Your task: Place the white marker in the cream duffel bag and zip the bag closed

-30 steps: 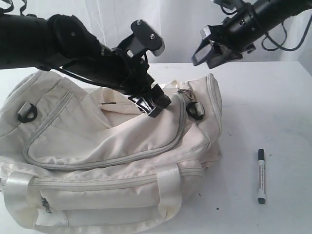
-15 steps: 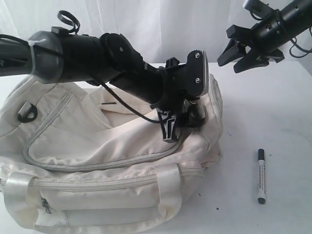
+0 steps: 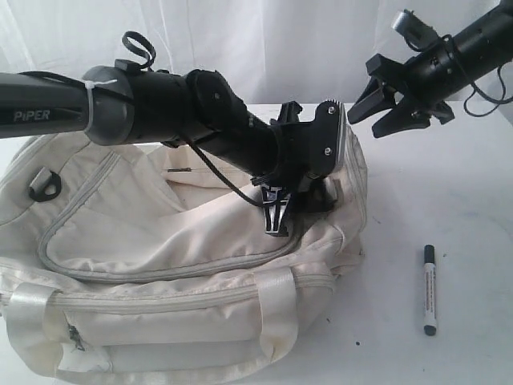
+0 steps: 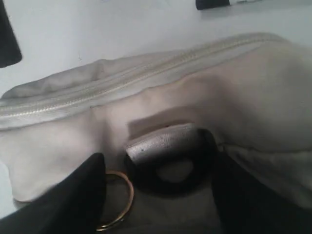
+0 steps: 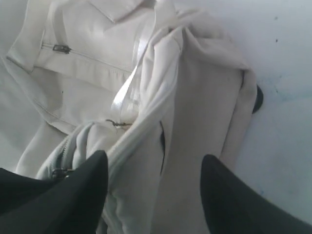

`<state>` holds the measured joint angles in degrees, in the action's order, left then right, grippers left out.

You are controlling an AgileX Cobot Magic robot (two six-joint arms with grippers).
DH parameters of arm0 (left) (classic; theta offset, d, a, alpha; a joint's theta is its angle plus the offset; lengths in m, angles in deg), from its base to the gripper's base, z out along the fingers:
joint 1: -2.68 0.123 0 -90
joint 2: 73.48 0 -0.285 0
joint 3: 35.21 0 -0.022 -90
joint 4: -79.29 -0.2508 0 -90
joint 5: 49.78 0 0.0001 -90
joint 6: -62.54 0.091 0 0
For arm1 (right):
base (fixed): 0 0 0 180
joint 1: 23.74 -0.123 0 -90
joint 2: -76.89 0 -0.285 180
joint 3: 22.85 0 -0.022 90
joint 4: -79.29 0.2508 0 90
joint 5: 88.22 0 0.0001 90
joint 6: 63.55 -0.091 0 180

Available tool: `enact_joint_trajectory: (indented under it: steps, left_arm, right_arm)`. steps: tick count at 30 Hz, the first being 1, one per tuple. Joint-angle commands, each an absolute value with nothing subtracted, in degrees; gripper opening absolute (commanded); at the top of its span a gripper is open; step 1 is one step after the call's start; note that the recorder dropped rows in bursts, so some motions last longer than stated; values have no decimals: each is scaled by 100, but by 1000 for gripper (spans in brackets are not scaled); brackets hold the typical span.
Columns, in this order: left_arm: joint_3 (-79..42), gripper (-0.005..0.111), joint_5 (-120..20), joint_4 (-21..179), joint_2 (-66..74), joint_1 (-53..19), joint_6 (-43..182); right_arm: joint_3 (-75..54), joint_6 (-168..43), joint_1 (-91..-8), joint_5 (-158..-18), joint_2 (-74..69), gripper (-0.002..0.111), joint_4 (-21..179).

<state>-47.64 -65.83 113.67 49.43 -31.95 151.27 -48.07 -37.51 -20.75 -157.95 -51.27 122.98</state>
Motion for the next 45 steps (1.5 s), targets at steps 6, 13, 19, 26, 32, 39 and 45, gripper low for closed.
enact_joint_trajectory:
  steps: [6, 13, 19, 26, 32, 39, 45]
  left_arm:
    - [-4776, 59, -6372, 11200, 4908, -2751, 15120]
    - [-4776, 55, -6282, 11227, 4908, -2656, 15091]
    - [-4776, 43, -6247, 11288, 5107, -2656, 15078]
    - [-4776, 43, -6283, 11296, 5190, -2656, 14795]
    - [-4776, 22, -6283, 11296, 5190, -2656, 14795]
    - [-4776, 0, -5970, 11301, 4981, -2656, 14806]
    - [-4776, 0, -5873, 11301, 4698, -2656, 14436]
  right_arm:
    - [-4278, -3671, -2083, -15818, -5038, 53, 12598]
    - [-4279, -3628, -2083, -15818, -5038, 53, 12698]
    - [-4279, -3530, -2083, -15818, -5038, 53, 13047]
    - [-4279, -3519, -2083, -15818, -5037, 53, 13048]
    - [-4279, -3508, -2083, -15818, -5037, 53, 13048]
    - [-4279, -3368, -2083, -15818, -5037, 53, 13087]
    - [-4279, -3368, -2083, -15818, -5037, 53, 13148]
